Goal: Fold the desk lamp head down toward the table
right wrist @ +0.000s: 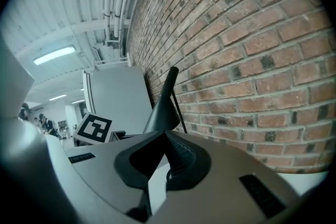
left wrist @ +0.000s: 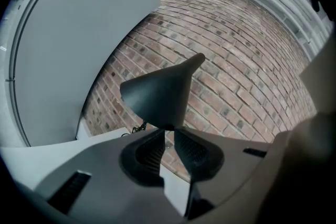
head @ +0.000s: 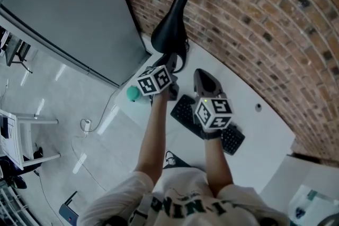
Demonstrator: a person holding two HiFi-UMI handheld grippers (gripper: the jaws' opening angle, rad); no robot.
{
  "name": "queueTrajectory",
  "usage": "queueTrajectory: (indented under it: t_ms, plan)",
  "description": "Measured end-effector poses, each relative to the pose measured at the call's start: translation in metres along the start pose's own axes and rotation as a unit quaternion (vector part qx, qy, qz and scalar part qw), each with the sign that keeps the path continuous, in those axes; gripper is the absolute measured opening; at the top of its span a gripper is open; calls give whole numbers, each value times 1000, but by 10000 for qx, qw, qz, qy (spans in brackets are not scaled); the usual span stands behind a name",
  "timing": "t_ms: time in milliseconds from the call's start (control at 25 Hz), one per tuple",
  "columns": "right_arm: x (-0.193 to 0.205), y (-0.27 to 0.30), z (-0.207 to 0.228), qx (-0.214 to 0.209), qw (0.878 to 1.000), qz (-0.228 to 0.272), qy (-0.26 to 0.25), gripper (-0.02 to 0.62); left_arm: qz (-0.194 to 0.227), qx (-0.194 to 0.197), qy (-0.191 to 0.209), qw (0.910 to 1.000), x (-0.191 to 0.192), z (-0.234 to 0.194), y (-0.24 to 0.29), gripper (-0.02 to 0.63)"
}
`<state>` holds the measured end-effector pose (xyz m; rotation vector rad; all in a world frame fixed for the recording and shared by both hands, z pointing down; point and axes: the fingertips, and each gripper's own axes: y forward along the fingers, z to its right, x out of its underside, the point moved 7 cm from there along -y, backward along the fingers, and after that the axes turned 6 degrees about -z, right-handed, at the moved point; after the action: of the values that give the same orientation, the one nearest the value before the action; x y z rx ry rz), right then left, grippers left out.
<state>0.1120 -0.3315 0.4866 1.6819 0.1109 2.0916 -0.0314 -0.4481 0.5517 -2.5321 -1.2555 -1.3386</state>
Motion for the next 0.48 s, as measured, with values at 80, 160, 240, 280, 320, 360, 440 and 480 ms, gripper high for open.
queueTrajectory:
  t_ms: [80,160,240,280,320,360,440,480]
  plan:
    - [2,2,4,32,10000,-15,38,5,-21,11,-28,10000,2,-2,4,52]
    - [3,3,7,52,10000,-19,63,5,-32,21,-56,10000,2,-3,8,52]
    - [4,4,10,72,9999,-29,82,5,-40,37,-74,10000,2,-3,12,52]
    - [5,4,11,81,9999,-32,91,5,-33,52,-75,10000,2,-3,13,54]
    - [6,4,12,85,9999,-33,102,5,-23,65,-76,9999,2,-2,14,54]
    - [7,4,14,88,9999,-34,115,5,-13,70,-85,9999,2,-2,15,54]
    - [9,4,17,101,9999,-40,133,5,1,54,-115,9999,4,-4,16,54]
    - [9,3,18,115,9998,-45,138,5,8,37,-123,9999,5,-4,15,54]
